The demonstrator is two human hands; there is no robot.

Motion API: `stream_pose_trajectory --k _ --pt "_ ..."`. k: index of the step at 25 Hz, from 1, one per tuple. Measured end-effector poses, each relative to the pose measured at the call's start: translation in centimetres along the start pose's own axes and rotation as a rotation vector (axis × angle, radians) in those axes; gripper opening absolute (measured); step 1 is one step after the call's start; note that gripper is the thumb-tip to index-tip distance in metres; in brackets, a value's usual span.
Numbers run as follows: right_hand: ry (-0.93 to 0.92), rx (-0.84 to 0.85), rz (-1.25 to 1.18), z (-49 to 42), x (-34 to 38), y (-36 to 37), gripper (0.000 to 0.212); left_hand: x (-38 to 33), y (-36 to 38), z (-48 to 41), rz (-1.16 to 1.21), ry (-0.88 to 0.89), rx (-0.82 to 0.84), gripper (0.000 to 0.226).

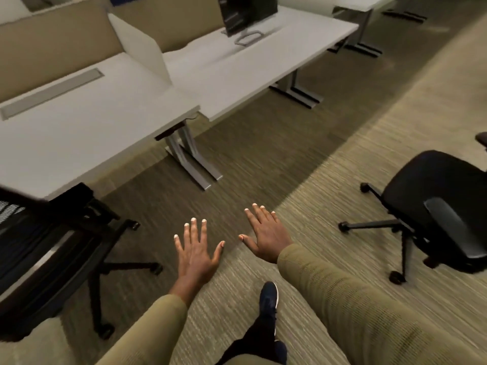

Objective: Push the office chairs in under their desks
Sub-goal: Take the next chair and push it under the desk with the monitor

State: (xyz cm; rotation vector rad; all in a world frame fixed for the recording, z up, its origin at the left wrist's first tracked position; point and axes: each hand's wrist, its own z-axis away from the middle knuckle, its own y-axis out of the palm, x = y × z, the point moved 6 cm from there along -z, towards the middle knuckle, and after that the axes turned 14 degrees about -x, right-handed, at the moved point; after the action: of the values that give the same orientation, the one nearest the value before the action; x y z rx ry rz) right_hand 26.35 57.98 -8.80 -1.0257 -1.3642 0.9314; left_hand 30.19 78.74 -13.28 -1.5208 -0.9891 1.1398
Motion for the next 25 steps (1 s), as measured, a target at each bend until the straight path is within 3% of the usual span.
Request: stream_pose_trajectory --k 14,25 --pt "0.465 -0.084 -0.079 -2.2 -20.1 -4.6 0.079 -21.1 7.2 -14.1 -0.004 0.437 0.18 0.092" --pt "0.592 -0.144 -0.099 6.5 -37.4 -10.3 0.079 -42.1 12.0 -11.2 0.013 0.634 0.228 0.091"
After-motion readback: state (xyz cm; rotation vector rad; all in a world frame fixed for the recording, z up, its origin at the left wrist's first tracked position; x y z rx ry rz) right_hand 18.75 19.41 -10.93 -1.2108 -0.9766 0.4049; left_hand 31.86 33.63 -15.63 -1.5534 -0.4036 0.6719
